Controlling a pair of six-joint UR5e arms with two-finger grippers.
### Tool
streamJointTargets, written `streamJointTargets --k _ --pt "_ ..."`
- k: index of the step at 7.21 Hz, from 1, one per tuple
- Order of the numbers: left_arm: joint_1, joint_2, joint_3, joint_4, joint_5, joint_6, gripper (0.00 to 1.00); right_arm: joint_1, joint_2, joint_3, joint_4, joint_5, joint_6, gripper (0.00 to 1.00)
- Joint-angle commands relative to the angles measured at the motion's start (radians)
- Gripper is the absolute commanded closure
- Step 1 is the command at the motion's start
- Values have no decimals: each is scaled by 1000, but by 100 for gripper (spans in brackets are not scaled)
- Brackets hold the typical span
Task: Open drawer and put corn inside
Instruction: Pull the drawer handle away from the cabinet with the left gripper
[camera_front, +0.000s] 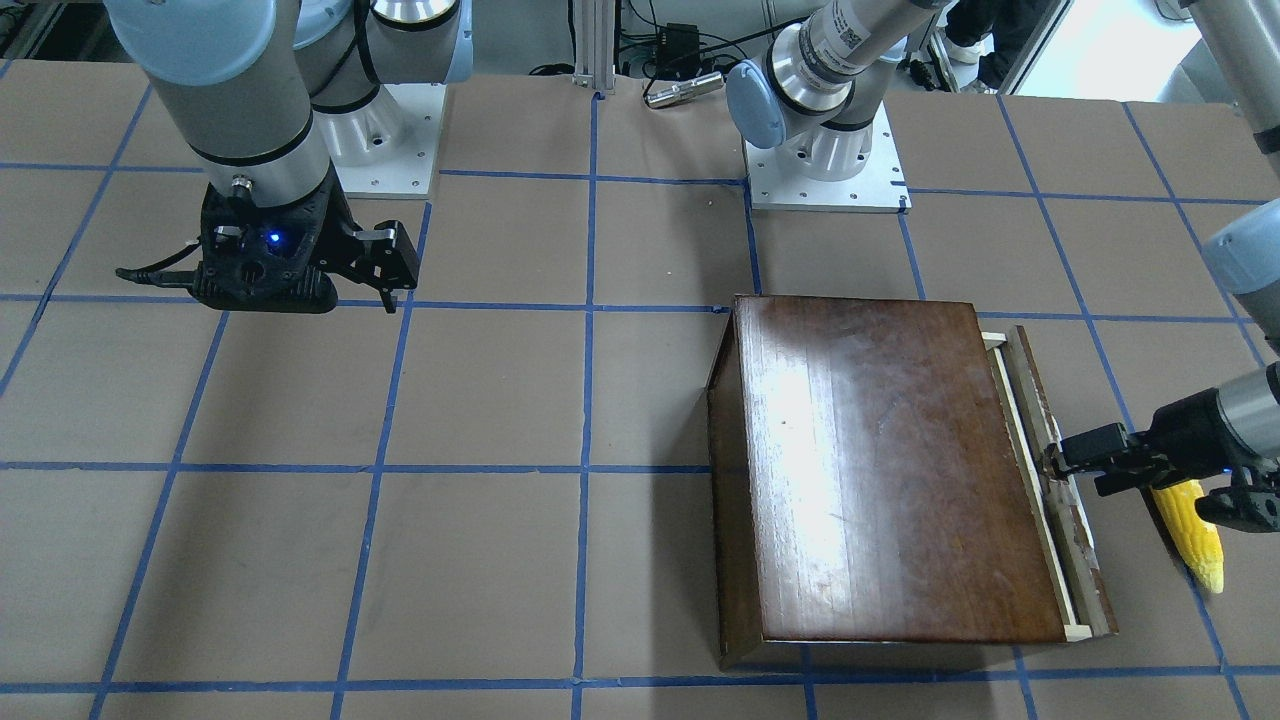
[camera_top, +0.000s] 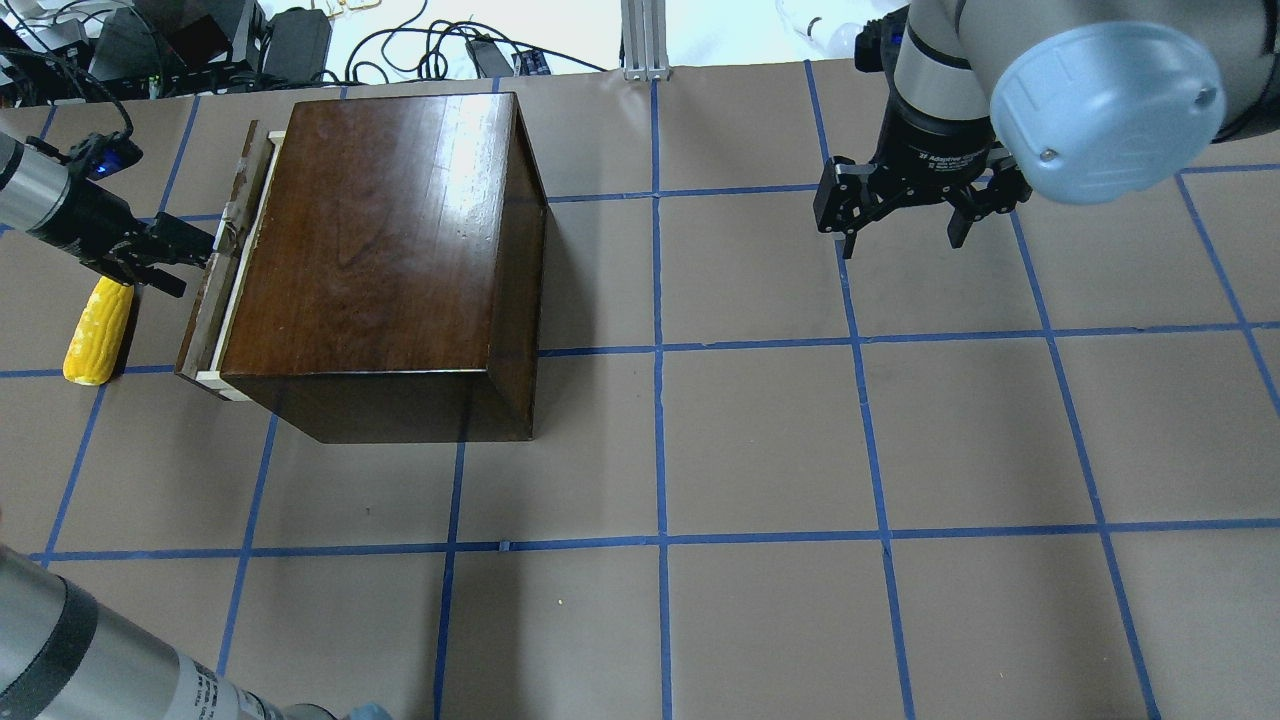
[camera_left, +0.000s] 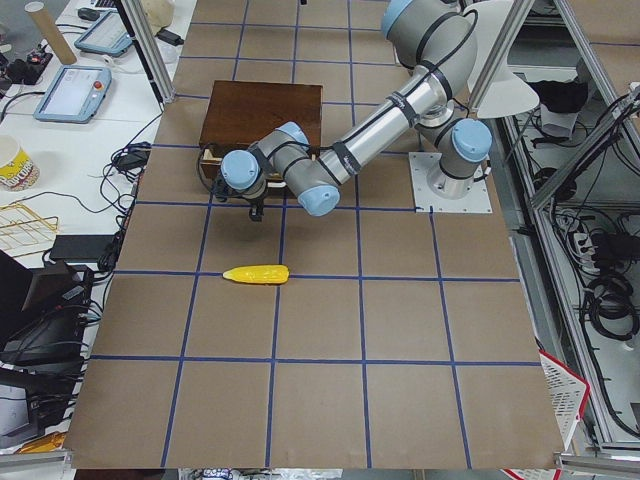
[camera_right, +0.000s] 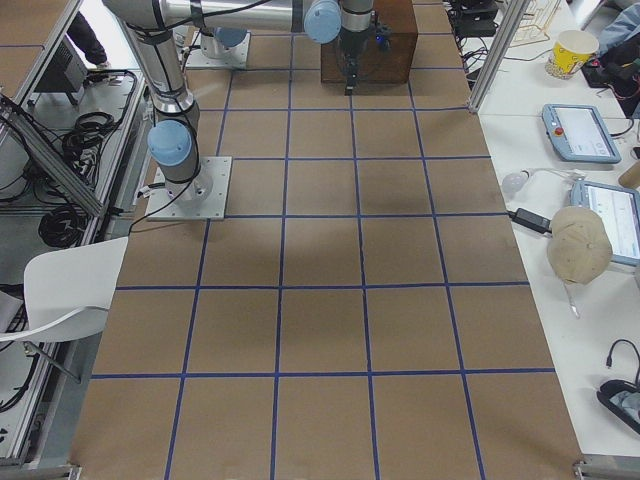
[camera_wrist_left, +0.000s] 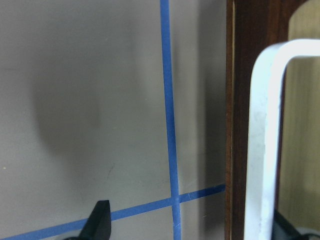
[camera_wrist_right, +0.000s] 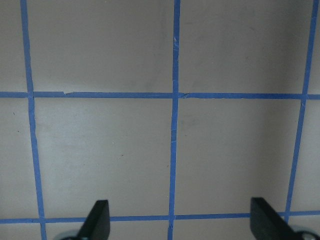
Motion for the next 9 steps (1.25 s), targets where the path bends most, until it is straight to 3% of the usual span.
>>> streamJointTargets --k 1,9 --pt "28 -3 19 -1 1 0 0 0 0 0 1 0 0 0" --pt "63 -5 22 0 23 44 0 0 0 0 1 0 0 0"
